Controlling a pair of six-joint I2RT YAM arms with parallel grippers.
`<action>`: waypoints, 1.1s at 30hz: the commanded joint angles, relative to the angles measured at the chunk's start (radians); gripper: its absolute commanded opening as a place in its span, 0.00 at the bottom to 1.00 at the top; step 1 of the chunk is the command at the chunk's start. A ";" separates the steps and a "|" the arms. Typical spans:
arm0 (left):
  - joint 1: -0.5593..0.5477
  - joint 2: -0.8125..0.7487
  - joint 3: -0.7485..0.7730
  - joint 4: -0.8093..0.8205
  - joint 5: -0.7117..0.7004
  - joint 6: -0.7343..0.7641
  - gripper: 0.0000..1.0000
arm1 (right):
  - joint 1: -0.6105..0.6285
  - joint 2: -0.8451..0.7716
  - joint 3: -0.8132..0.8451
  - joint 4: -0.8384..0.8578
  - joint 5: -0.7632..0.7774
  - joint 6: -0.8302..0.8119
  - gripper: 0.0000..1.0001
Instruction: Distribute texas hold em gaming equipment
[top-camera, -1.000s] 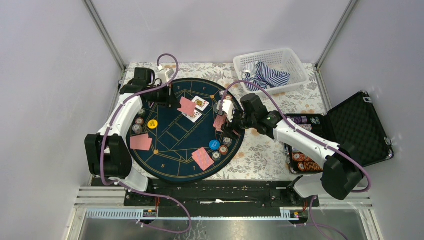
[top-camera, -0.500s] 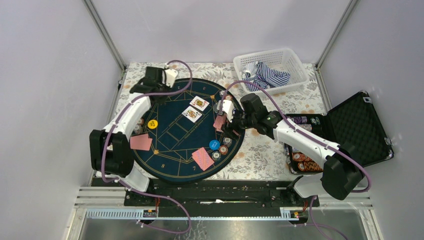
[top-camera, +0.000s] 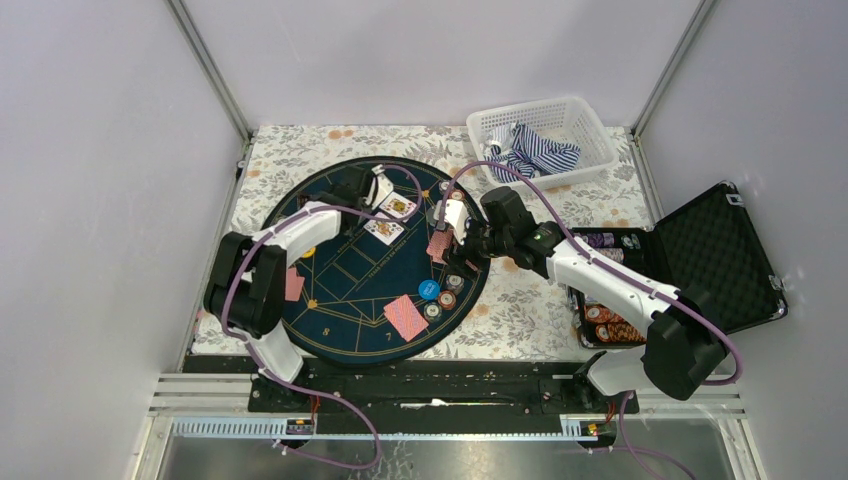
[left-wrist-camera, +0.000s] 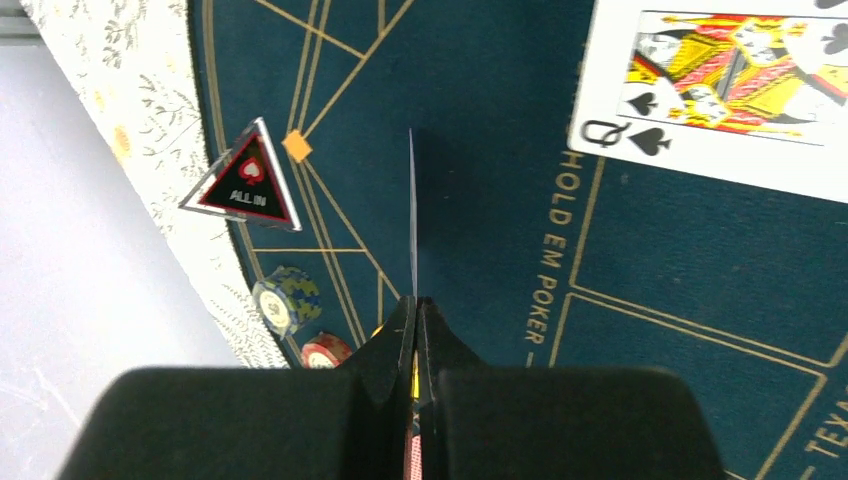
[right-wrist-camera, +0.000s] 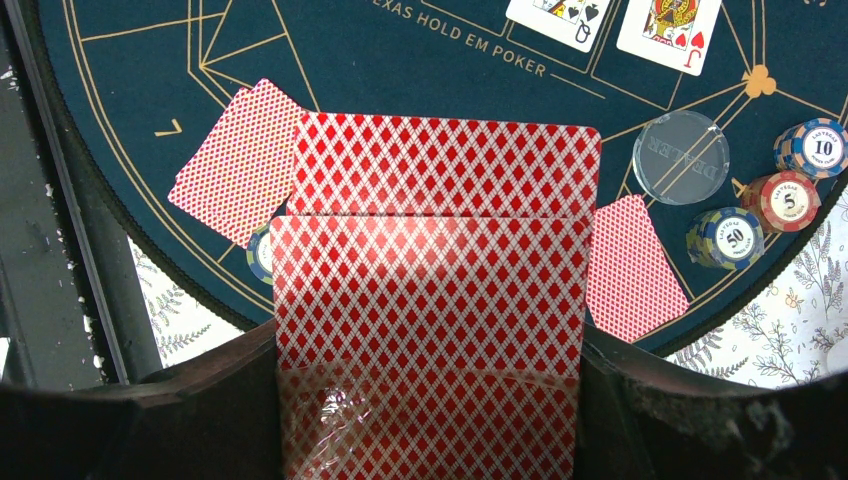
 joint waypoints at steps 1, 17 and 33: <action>-0.045 0.003 -0.015 0.018 0.003 -0.052 0.00 | 0.012 -0.020 0.016 0.048 -0.019 0.002 0.00; -0.089 0.035 -0.017 -0.096 0.215 -0.143 0.00 | 0.013 -0.026 0.013 0.050 -0.019 -0.003 0.00; -0.121 0.066 -0.032 -0.061 0.277 -0.131 0.00 | 0.012 -0.016 0.019 0.047 -0.019 -0.003 0.00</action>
